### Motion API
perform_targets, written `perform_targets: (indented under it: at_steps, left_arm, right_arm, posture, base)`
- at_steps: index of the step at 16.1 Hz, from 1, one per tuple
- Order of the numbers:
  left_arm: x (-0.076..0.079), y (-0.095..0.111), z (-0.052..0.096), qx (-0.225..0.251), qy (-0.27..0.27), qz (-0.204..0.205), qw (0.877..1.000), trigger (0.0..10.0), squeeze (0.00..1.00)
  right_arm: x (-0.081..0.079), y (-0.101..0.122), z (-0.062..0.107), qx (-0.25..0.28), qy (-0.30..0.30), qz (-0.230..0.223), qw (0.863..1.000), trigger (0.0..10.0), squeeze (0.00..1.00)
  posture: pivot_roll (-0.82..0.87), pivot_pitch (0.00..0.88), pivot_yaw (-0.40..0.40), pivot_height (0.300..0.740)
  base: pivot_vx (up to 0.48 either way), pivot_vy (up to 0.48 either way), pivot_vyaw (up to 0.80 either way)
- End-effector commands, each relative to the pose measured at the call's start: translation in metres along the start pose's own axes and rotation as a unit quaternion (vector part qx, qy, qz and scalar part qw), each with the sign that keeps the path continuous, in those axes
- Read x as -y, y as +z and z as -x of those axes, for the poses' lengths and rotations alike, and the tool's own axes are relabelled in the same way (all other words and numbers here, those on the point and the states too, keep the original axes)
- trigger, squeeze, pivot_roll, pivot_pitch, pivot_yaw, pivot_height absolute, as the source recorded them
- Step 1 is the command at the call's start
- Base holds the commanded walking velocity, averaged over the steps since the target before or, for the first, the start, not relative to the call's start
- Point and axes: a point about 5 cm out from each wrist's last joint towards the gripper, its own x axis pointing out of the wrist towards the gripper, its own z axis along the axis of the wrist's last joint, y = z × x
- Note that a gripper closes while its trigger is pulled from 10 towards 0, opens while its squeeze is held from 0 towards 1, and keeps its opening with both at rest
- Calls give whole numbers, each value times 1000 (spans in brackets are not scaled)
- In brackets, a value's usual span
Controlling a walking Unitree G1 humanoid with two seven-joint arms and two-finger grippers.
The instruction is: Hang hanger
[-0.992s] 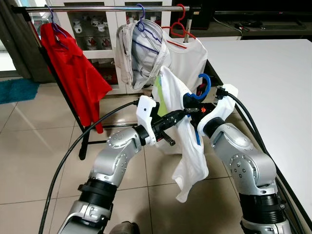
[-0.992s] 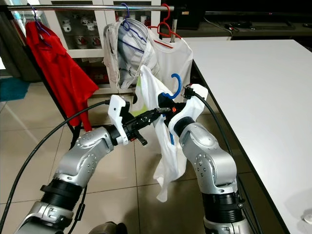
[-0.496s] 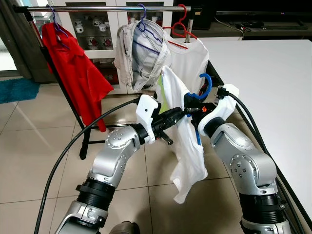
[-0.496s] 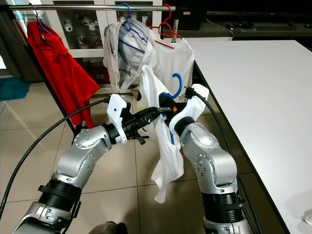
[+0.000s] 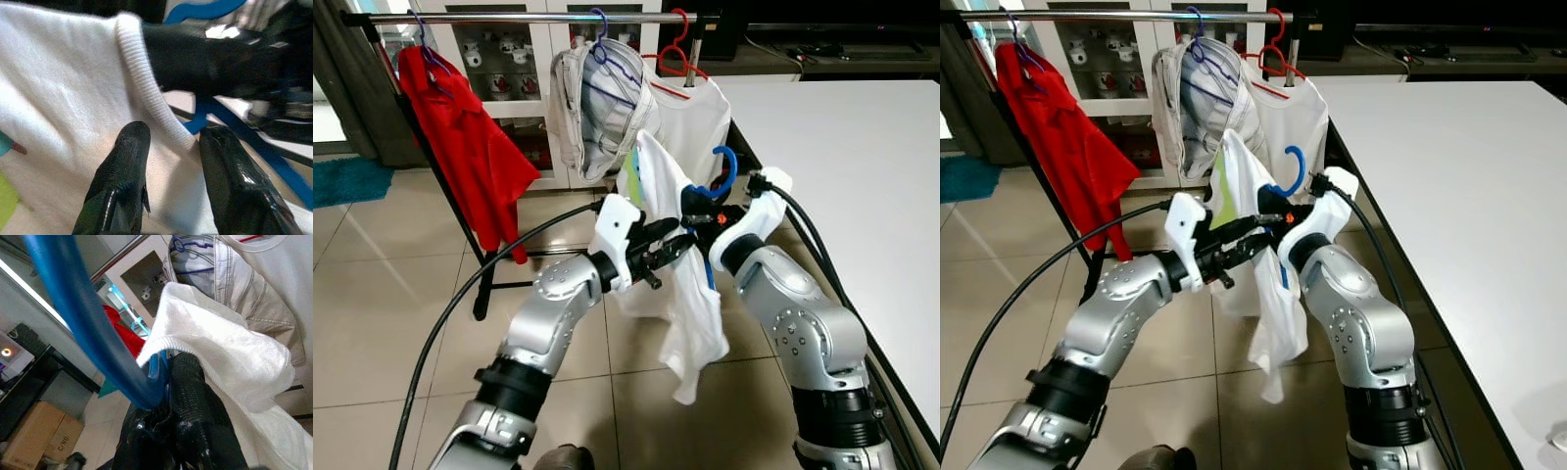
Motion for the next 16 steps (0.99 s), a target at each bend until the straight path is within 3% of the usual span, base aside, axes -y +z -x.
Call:
perform_targets:
  at_steps: [1, 2, 3, 4, 5, 6, 7, 8, 16]
  left_arm:
    - [-5, 4, -2, -1, 18, -14, 1000, 10000, 1000]
    - [-5, 5, -3, 0, 20, -13, 1000, 10000, 1000]
    - [-6, 6, -5, 0, 19, -12, 1000, 10000, 314]
    - [-5, 6, -8, 0, 17, -13, 1000, 10000, 0]
    - [-4, 6, -10, -2, 14, -13, 1000, 9137, 0]
    - [-3, 5, -12, -2, 15, -14, 1000, 4392, 0]
    - [-3, 5, -12, -2, 16, -14, 1000, 4392, 0]
    - [-4, 4, -13, -2, 17, -13, 1000, 0, 0]
    - [-8, 2, -12, -3, 31, -2, 1000, 0, 0]
  right_arm:
    - [-3, 5, -2, 6, 6, 5, 1000, 10000, 0]
    - [-3, 5, -2, 7, 7, 5, 1000, 10000, 0]
    - [-4, 5, -2, 7, 9, 5, 1000, 10000, 0]
    - [-5, 5, -2, 7, 11, 5, 1000, 10000, 0]
    - [-6, 5, -2, 7, 12, 5, 1000, 10000, 0]
    - [-6, 5, -2, 7, 12, 5, 1000, 10000, 0]
    - [-6, 5, -2, 7, 12, 5, 1000, 10000, 0]
    - [-6, 5, -2, 7, 12, 5, 1000, 10000, 0]
    - [-6, 5, -2, 7, 13, 7, 1000, 10000, 0]
  posture:
    - [-111, 0, -2, 740]
    - [-109, 0, -2, 740]
    - [-109, 0, -2, 740]
    - [-110, 0, -1, 740]
    - [-110, 0, -1, 740]
    - [-110, 0, -1, 740]
    - [-110, 0, -1, 740]
    - [-110, 0, -1, 740]
    - [-111, 0, 1, 740]
  base:
    - [0, 0, 0]
    - [0, 0, 0]
    - [0, 0, 0]
    - [0, 0, 0]
    - [0, 0, 0]
    - [0, 0, 0]
    - [0, 0, 0]
    - [0, 0, 0]
    - [0, 0, 0]
